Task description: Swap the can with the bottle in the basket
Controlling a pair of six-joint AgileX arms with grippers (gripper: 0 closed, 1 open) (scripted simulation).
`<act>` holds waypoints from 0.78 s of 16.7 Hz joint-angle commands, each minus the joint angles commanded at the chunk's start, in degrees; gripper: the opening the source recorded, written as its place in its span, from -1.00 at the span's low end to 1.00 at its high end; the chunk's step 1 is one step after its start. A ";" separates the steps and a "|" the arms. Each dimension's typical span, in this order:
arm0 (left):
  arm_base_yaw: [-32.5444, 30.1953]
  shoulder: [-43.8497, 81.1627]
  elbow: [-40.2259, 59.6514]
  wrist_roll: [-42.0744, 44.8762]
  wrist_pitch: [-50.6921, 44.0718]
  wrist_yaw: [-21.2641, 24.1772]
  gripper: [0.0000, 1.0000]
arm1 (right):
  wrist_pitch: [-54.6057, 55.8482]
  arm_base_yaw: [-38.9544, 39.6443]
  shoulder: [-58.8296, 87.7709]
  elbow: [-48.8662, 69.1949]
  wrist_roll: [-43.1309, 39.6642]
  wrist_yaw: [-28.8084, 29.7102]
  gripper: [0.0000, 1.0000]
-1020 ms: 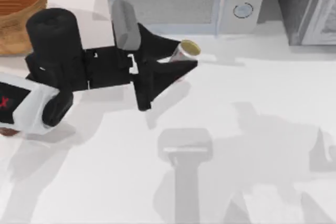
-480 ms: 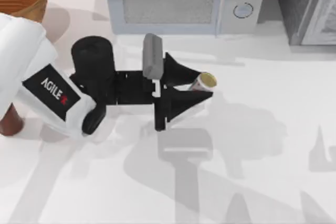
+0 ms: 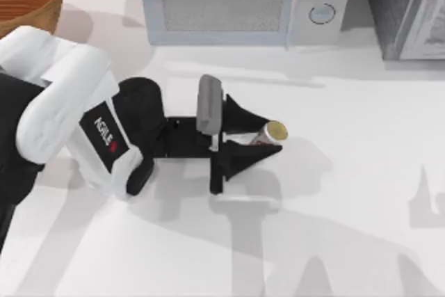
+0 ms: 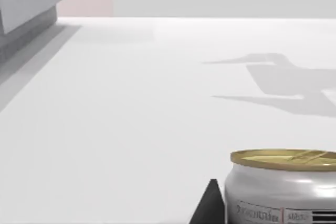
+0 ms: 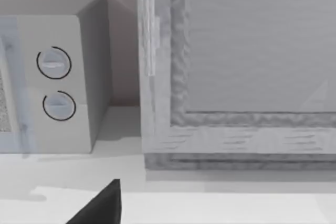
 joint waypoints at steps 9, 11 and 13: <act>0.00 0.00 0.00 0.00 0.00 0.00 -0.55 | 0.00 0.00 0.00 0.00 0.00 0.00 1.00; 0.00 0.00 0.00 0.00 0.00 0.00 -0.25 | 0.00 0.00 0.00 0.00 0.00 0.00 1.00; 0.00 0.00 0.00 0.00 0.00 0.00 0.06 | 0.00 0.00 0.00 0.00 0.00 0.00 1.00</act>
